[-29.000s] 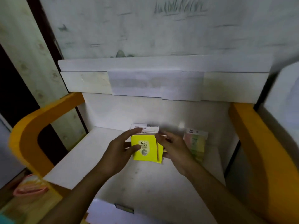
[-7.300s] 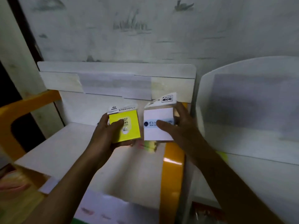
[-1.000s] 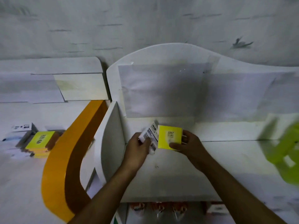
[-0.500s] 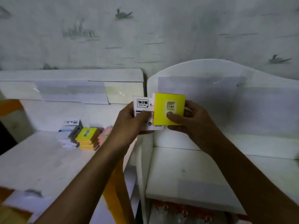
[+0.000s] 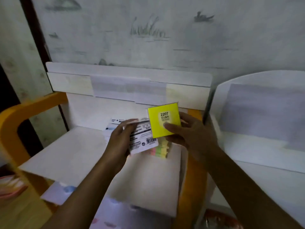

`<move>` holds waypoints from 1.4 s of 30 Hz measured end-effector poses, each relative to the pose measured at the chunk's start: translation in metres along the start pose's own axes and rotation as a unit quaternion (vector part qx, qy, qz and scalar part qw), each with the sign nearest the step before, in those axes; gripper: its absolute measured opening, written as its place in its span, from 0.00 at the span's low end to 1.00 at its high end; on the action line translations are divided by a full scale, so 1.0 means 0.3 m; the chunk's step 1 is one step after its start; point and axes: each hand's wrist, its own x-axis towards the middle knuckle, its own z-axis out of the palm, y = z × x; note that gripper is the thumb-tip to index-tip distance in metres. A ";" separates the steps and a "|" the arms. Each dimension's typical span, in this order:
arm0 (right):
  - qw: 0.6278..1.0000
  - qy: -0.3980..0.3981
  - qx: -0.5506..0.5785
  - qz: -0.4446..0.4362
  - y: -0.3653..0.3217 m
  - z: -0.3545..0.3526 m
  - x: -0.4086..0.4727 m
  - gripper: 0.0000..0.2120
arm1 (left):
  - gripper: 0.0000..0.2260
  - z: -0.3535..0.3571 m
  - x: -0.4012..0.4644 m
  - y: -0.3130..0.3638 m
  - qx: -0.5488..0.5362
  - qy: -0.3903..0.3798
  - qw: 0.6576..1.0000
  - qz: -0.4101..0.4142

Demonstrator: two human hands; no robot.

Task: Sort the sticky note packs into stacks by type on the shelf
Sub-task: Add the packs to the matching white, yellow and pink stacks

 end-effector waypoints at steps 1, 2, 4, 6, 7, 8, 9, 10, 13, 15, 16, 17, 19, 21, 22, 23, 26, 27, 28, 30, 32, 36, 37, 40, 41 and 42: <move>1.000 -0.001 0.000 0.004 0.029 0.050 0.007 0.17 | 0.12 -0.055 0.008 -0.004 0.001 -0.007 1.000 -0.018; 1.000 -0.003 -0.003 0.013 0.056 0.095 0.014 0.19 | 0.14 -0.111 0.019 -0.013 0.003 -0.005 0.999 -0.036; 0.999 0.002 -0.006 0.043 0.116 0.164 0.029 0.21 | 0.16 -0.214 0.050 -0.036 0.008 0.001 0.997 -0.070; 0.997 0.020 -0.004 0.073 0.181 0.210 0.051 0.19 | 0.16 -0.299 0.082 -0.057 0.008 -0.002 0.995 -0.097; 0.996 0.036 -0.009 0.082 0.211 0.228 0.066 0.16 | 0.15 -0.333 0.098 -0.065 0.011 -0.004 0.994 -0.106; 0.994 0.057 -0.022 0.089 0.237 0.244 0.082 0.12 | 0.15 -0.363 0.114 -0.074 0.013 -0.002 0.993 -0.114; 0.992 0.078 -0.037 0.094 0.263 0.258 0.102 0.09 | 0.16 -0.388 0.131 -0.082 0.014 0.003 0.992 -0.122; 0.989 0.094 -0.047 0.099 0.288 0.271 0.122 0.07 | 0.15 -0.413 0.146 -0.092 0.014 0.004 0.991 -0.131; 0.988 0.114 -0.037 0.094 0.360 0.300 0.181 0.06 | 0.15 -0.459 0.184 -0.118 0.012 0.000 0.988 -0.155; 0.987 0.122 -0.018 0.098 0.407 0.301 0.221 0.08 | 0.14 -0.481 0.210 -0.130 0.021 -0.001 0.986 -0.166; 0.986 0.124 -0.014 0.108 0.429 0.299 0.238 0.08 | 0.13 -0.494 0.219 -0.130 0.027 0.002 0.985 -0.169; 0.985 0.124 -0.015 0.118 0.449 0.295 0.257 0.09 | 0.13 -0.509 0.228 -0.126 0.037 0.006 0.985 -0.170; 0.984 0.122 -0.020 0.129 0.487 0.289 0.301 0.11 | 0.12 -0.545 0.255 -0.111 0.066 0.013 0.984 -0.164; 0.983 0.126 -0.025 0.131 0.514 0.286 0.355 0.12 | 0.12 -0.587 0.291 -0.100 0.088 0.027 0.983 -0.157; 0.983 0.128 -0.032 0.126 0.521 0.283 0.387 0.12 | 0.12 -0.604 0.308 -0.095 0.098 0.033 0.983 -0.153; 0.983 0.133 -0.043 0.117 0.526 0.278 0.424 0.12 | 0.12 -0.619 0.324 -0.093 0.104 0.035 0.982 -0.150; 0.978 0.170 -0.075 0.097 0.549 0.243 0.530 0.12 | 0.12 -0.645 0.374 -0.094 0.100 0.043 0.983 -0.151; 0.975 0.182 -0.091 0.094 0.560 0.229 0.554 0.13 | 0.12 -0.650 0.389 -0.095 0.098 0.041 0.982 -0.156; 0.971 0.190 -0.108 0.094 0.569 0.215 0.573 0.14 | 0.12 -0.652 0.402 -0.099 0.099 0.034 0.982 -0.159; 0.964 0.191 -0.162 0.094 0.589 0.190 0.606 0.15 | 0.12 -0.655 0.430 -0.111 0.104 0.006 0.982 -0.160; 0.951 0.178 -0.237 0.090 0.584 0.189 0.635 0.16 | 0.13 -0.660 0.469 -0.115 0.118 -0.025 0.980 -0.157; 0.876 0.180 -0.435 0.106 0.564 0.204 0.670 0.20 | 0.15 -0.684 0.540 -0.120 0.133 -0.077 0.974 -0.168; 0.864 0.179 -0.460 0.097 0.564 0.206 0.671 0.21 | 0.17 -0.692 0.554 -0.122 0.134 -0.094 0.972 -0.171; 0.838 0.199 -0.498 0.098 0.587 0.203 0.675 0.20 | 0.20 -0.710 0.587 -0.116 0.124 -0.126 0.969 -0.175; 0.823 0.210 -0.519 0.099 0.592 0.204 0.672 0.20 | 0.20 -0.713 0.597 -0.113 0.119 -0.129 0.969 -0.174; 0.800 0.221 -0.550 0.090 0.592 0.209 0.665 0.21 | 0.20 -0.714 0.606 -0.111 0.114 -0.130 0.970 -0.172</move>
